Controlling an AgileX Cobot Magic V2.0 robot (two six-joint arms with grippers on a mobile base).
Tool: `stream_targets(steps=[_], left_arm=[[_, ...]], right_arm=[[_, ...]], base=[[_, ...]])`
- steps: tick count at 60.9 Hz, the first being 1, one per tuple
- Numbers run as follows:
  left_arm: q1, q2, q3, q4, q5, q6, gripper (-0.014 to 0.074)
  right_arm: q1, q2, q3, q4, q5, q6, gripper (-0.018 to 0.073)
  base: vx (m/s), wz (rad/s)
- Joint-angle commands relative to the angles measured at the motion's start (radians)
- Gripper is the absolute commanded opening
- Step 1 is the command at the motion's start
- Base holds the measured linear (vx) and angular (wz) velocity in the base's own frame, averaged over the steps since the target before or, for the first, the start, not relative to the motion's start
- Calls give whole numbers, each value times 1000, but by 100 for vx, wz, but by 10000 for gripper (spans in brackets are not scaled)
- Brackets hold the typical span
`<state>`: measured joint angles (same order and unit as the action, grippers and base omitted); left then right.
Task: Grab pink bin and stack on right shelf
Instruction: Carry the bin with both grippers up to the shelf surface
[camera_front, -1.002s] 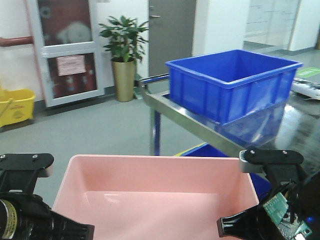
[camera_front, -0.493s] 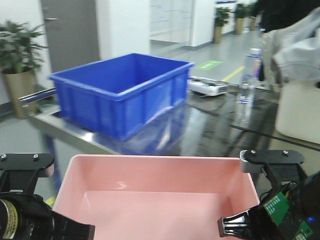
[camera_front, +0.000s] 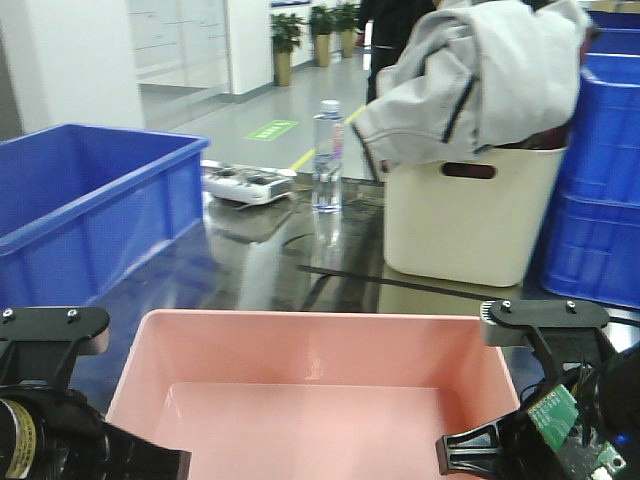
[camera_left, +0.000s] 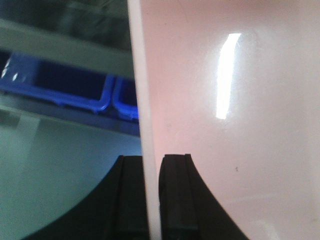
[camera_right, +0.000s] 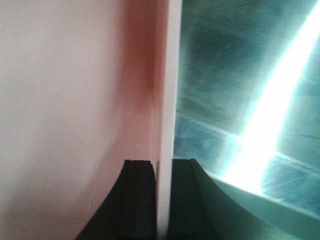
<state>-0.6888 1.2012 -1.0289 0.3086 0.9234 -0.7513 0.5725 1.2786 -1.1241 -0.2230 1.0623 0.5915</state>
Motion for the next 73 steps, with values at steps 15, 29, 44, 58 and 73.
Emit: stream_targets(steps=[15,29,44,58,73], left_arm=[[-7,-32,-32,34,-55,-3,-6],[-7,-32,-32,34,-55,-3,-6],[-7,-32,-32,34,-55,-3,-6],[-7,-32,-32,34,-55,-3,-6],[-7,-32,-32,34,-55,-3,-6]], right_arm=[[-3,-27,-30,-59,-28,-10,-9],[-3,-27,-30,-59,-28,-10,-9],[-3,-27,-30,-59,-28,-10,-9],[-3,-27,-30,-59,-28,-10,-9],[-3,-27,-30,-59,-28,-10,-9]], base=[[17,-40],[16,-36],[14,-34],[11,-21],[8,-5]])
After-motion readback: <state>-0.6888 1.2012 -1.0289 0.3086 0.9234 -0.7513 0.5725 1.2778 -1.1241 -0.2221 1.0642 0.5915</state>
